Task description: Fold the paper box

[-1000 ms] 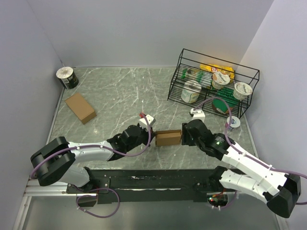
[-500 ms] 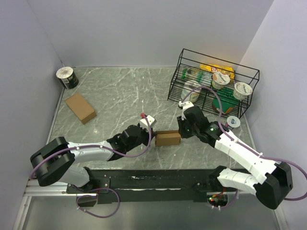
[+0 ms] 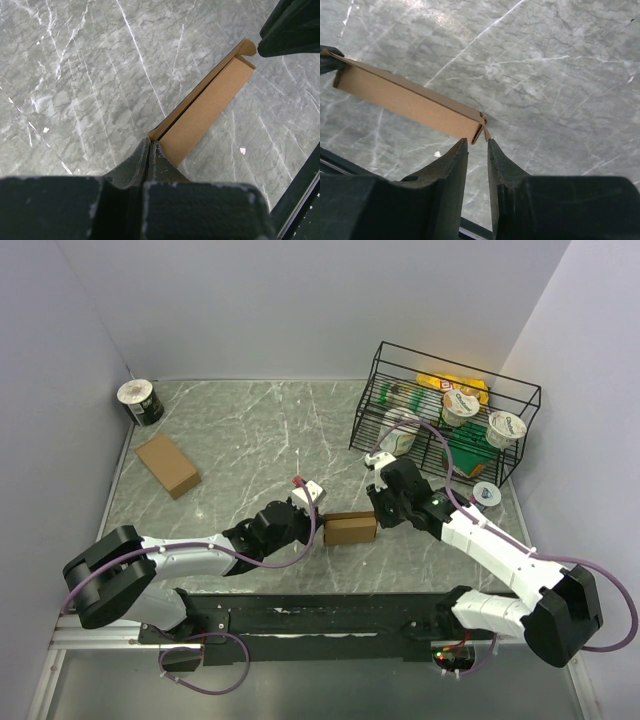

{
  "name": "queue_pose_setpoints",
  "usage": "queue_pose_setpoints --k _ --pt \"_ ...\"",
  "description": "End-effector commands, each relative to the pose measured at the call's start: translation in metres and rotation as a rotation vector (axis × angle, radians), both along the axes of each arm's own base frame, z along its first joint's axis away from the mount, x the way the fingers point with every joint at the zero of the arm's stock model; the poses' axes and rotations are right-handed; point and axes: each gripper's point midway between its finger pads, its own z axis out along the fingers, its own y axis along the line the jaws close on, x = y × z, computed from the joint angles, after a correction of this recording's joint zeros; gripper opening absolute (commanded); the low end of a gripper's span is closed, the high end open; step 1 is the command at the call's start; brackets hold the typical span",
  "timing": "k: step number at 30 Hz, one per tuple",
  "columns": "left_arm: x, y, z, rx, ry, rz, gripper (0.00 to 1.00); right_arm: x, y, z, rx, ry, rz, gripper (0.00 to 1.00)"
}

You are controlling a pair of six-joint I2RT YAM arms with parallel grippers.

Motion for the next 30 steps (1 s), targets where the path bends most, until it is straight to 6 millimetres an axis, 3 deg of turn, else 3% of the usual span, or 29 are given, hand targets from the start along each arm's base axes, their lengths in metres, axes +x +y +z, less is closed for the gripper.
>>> queue_pose_setpoints --k 1,16,30 --pt "0.003 -0.007 0.021 -0.034 -0.037 -0.02 0.01 0.015 0.005 0.015 0.002 -0.056 0.045 0.3" --pt "0.003 -0.008 0.021 -0.03 -0.037 -0.022 0.01 0.022 0.008 0.007 -0.021 -0.058 0.08 0.22" --pt "0.004 -0.007 0.022 -0.03 -0.042 -0.019 0.01 0.023 0.006 -0.005 -0.04 -0.033 0.081 0.0"
